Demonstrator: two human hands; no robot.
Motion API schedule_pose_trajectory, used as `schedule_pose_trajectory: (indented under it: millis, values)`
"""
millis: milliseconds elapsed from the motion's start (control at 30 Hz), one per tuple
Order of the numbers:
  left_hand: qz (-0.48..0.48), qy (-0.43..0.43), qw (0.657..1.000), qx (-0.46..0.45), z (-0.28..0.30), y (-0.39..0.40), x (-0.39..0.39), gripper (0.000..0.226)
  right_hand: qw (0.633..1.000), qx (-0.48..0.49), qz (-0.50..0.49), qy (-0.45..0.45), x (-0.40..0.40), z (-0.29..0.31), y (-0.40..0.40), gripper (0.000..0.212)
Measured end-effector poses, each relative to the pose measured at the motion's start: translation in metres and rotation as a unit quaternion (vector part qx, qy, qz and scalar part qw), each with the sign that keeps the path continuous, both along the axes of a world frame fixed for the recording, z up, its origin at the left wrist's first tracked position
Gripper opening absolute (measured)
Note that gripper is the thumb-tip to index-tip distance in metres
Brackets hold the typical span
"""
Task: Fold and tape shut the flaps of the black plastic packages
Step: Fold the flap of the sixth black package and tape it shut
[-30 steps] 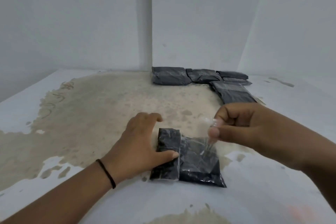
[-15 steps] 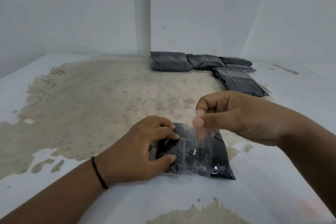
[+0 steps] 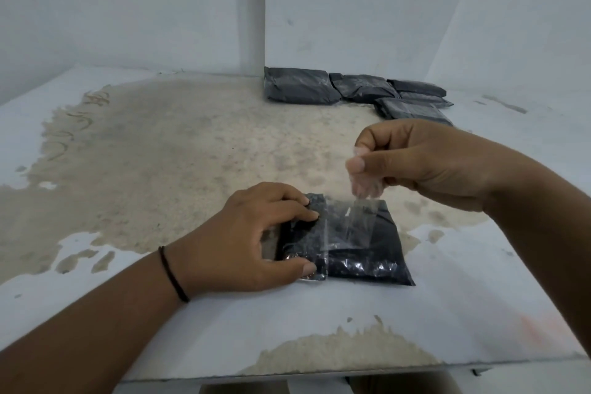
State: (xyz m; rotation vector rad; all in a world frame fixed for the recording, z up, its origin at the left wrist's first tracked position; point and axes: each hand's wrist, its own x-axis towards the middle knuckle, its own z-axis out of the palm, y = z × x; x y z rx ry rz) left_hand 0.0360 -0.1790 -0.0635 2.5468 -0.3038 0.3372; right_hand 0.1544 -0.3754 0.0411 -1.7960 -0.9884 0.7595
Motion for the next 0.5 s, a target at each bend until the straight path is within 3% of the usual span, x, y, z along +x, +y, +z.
schedule_pose_trajectory:
  millis: [300,500]
  values:
    - [-0.004,0.005,1.000,0.005,-0.002,0.002,0.003,0.056,0.997,-0.017,0.069,0.041,-0.002,-0.009,0.004,0.015]
    - [-0.003,0.000,1.000,0.008,0.000,0.001,0.001,0.054,0.999,-0.043,0.015,0.003,0.003,-0.026,0.010,0.023]
